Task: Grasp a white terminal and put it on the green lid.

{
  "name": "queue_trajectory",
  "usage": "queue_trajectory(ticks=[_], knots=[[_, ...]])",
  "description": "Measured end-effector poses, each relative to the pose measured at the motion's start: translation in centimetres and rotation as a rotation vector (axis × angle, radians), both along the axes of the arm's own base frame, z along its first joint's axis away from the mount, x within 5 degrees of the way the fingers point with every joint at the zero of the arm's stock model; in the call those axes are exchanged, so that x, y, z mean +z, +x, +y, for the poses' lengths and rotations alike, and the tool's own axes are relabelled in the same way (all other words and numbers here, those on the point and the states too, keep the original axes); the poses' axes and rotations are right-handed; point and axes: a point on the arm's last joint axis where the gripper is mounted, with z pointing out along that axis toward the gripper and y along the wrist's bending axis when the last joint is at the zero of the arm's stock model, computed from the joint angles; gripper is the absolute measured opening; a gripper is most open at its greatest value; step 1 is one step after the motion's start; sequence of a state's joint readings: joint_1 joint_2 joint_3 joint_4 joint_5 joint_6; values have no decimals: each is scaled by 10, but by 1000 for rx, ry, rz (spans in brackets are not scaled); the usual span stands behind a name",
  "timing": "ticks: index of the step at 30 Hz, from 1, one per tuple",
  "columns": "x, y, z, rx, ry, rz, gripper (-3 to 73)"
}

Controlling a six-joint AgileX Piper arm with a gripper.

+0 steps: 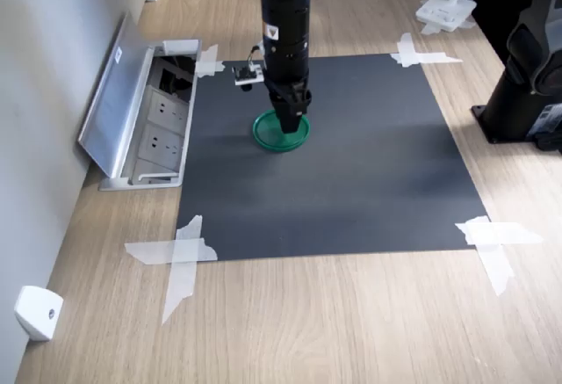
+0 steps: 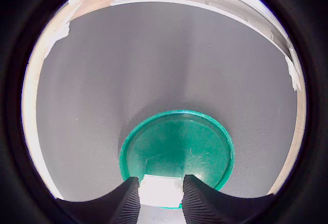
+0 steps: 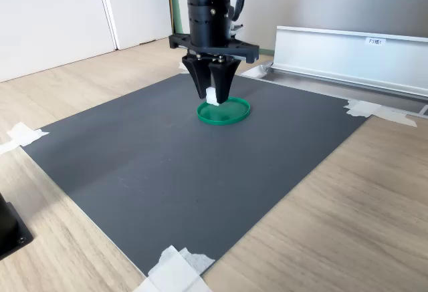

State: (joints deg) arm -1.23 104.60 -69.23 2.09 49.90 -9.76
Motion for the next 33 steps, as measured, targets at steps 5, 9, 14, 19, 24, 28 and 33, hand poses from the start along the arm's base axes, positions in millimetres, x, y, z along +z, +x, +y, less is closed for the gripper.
queue_trajectory(ticks=[5,9,14,19,24,28,33], knots=[[-2,1,-11,-34,0,1,314],[-3,1,-15,-16,-10,0,314],[-3,1,-13,7,3,-1,314],[-3,1,-13,13,8,-1,330],[-3,1,-13,6,9,0,444],[-3,1,-14,-19,4,-2,528],[17,-1,-14,-27,-8,-77,538]])
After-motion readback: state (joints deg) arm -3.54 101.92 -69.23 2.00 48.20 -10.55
